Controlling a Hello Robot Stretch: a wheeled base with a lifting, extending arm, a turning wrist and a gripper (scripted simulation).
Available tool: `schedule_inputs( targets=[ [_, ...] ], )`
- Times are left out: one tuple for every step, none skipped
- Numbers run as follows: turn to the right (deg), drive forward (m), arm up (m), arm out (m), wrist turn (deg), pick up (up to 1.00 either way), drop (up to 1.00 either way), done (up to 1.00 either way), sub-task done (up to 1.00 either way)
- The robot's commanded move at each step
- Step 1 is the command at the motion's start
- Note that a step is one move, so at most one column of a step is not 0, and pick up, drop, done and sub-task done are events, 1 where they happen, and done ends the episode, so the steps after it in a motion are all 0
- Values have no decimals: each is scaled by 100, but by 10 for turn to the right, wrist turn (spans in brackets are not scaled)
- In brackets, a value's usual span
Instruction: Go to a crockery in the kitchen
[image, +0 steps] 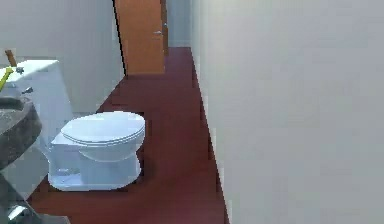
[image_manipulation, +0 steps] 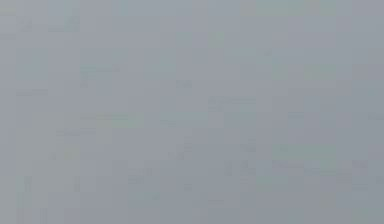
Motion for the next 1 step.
schedule_inputs(
  targets=[
    [0, 100, 0, 0, 0, 0, 0, 0, 0]
  ],
)
